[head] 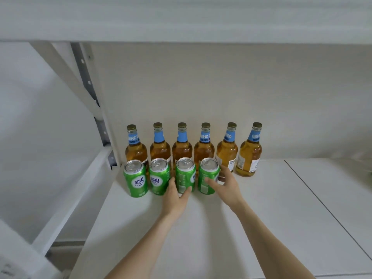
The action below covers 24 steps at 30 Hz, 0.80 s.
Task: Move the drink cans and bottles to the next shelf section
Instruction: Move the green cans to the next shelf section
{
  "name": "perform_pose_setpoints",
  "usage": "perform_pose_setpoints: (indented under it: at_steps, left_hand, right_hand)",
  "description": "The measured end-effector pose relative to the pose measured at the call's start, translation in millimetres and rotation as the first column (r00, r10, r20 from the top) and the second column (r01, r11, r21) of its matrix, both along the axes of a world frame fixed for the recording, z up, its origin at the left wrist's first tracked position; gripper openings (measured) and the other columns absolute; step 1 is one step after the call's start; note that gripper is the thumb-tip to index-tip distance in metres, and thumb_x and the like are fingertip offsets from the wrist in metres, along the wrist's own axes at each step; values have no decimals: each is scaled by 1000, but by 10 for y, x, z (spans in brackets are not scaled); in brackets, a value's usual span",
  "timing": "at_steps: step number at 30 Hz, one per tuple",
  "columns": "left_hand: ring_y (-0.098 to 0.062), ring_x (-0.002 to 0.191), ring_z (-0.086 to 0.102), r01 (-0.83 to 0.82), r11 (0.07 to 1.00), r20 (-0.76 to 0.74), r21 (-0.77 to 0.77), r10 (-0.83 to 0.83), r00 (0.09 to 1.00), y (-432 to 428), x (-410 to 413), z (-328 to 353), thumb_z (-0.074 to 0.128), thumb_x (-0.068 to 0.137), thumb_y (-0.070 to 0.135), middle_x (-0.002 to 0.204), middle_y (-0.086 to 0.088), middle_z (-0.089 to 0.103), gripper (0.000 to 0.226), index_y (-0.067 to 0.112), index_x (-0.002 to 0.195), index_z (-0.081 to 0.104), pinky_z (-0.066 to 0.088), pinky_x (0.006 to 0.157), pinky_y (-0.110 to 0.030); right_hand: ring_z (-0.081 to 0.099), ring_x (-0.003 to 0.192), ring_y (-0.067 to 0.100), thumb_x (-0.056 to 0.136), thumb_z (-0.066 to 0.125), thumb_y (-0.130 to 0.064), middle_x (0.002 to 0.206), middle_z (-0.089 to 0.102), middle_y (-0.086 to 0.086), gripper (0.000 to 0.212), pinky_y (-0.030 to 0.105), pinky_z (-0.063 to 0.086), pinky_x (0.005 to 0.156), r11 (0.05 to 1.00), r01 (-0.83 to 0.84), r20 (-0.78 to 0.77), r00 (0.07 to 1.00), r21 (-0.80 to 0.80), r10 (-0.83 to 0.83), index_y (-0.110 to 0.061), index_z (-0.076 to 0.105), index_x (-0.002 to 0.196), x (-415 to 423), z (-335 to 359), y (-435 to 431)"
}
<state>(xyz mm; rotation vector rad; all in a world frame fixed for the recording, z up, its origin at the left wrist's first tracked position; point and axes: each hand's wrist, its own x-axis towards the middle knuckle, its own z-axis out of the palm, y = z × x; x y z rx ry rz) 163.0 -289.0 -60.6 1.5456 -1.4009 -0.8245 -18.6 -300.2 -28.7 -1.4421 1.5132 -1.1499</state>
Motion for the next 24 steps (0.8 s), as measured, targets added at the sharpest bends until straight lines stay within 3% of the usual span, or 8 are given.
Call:
perform_pose_setpoints:
  at_steps: [6, 12, 15, 18, 20, 22, 24]
  left_hand:
    - [-19, 130, 50, 2, 1000, -86, 16, -1, 996, -201, -34, -57, 78, 83, 32, 142, 2, 54, 73, 18, 143, 40, 40, 107, -31]
    - [-19, 130, 51, -5, 999, -183, 34, 11, 983, -234, -14, -16, 86, 75, 27, 145, -1, 53, 90, 15, 149, 36, 41, 111, -43]
    - [-17, 127, 54, 13, 999, -198, 34, -6, 980, -139, 13, -4, 89, 71, 26, 140, 1, 56, 90, 18, 145, 40, 43, 110, -41]
    - [-12, 123, 57, 51, 998, -240, 47, -38, 970, 6, 48, 9, 91, 68, 25, 137, 5, 59, 92, 21, 145, 40, 47, 106, -35]
    - [-10, 119, 59, 60, 995, -237, 75, -41, 971, 117, 93, 19, 91, 66, 29, 133, 6, 62, 86, 26, 139, 46, 48, 105, -36]
    - [-6, 109, 63, 54, 994, -237, 95, -30, 971, 238, 144, 30, 92, 65, 31, 122, 8, 67, 67, 36, 120, 54, 51, 99, -36]
    - [-7, 103, 66, 55, 990, -266, 126, -20, 964, 370, 190, 38, 92, 65, 30, 114, 8, 70, 59, 35, 112, 56, 54, 96, -38]
  right_hand:
    - [63, 106, 4, 74, 86, -29, 116, 67, -14, 62, 18, 52, 78, 995, -93, 140, 986, 23, 89, -29, 54, 128, -21, -32, -204]
    - [64, 109, 10, 68, 90, -23, 118, 69, -8, 69, 28, 55, 85, 994, -94, 246, 966, 54, 78, -25, 56, 129, -74, -38, -189]
    - [64, 111, 18, 67, 91, -22, 118, 70, -4, 68, 40, 55, 94, 993, -98, 249, 965, 65, 79, -22, 57, 126, -108, -21, -106]
    - [66, 109, 18, 70, 88, -20, 118, 71, -5, 60, 41, 56, 91, 993, -80, 278, 959, 88, 52, -26, 59, 123, -137, 12, 35]
    - [68, 105, 14, 73, 86, -18, 114, 72, -7, 54, 37, 57, 84, 992, -69, 313, 949, 105, 32, -31, 62, 120, -134, 42, 160]
    - [69, 101, 12, 75, 85, -20, 112, 72, -7, 49, 28, 56, 74, 988, -50, 330, 944, 143, 0, -33, 62, 116, -113, 80, 302]
    - [68, 99, 13, 75, 85, -23, 111, 71, -5, 47, 26, 54, 69, 981, -22, 340, 939, 195, -46, -28, 62, 116, -87, 117, 451]
